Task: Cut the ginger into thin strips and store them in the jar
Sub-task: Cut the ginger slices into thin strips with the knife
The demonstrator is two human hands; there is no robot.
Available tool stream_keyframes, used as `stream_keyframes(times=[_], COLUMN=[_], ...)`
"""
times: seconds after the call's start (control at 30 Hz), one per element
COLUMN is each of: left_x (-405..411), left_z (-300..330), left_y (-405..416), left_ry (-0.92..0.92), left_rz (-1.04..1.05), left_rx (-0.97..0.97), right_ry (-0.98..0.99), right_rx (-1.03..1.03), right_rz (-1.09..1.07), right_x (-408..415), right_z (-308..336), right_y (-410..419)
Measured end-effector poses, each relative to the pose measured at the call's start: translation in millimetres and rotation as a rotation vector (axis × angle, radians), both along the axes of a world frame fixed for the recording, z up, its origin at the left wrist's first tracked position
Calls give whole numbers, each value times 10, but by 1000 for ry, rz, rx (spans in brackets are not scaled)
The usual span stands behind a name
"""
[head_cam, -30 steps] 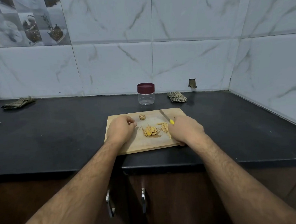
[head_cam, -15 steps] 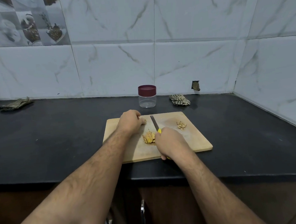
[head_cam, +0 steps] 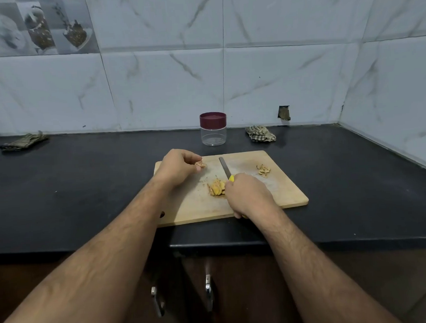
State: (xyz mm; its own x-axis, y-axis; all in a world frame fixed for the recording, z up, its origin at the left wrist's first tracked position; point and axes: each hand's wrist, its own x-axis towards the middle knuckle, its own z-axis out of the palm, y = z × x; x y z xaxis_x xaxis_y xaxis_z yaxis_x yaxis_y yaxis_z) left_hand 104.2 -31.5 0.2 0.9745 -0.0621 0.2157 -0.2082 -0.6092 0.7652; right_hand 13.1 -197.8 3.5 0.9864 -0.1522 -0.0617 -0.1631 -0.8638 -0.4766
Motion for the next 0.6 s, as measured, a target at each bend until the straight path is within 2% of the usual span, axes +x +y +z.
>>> stream_keyframes(times=[0.17, 0.37, 0.6], left_x=[-251, -355, -420], left_z=[47, -52, -88], left_y=[211, 326, 343], left_ry=[36, 32, 62], left_rz=[-72, -29, -43], left_rx=[-52, 1, -32], right_ry=[-15, -106, -16], right_rx=[8, -16, -92], right_rz=[25, 99, 193], right_x=[-67, -269, -491], right_z=[60, 57, 157], right_y=[24, 122, 211])
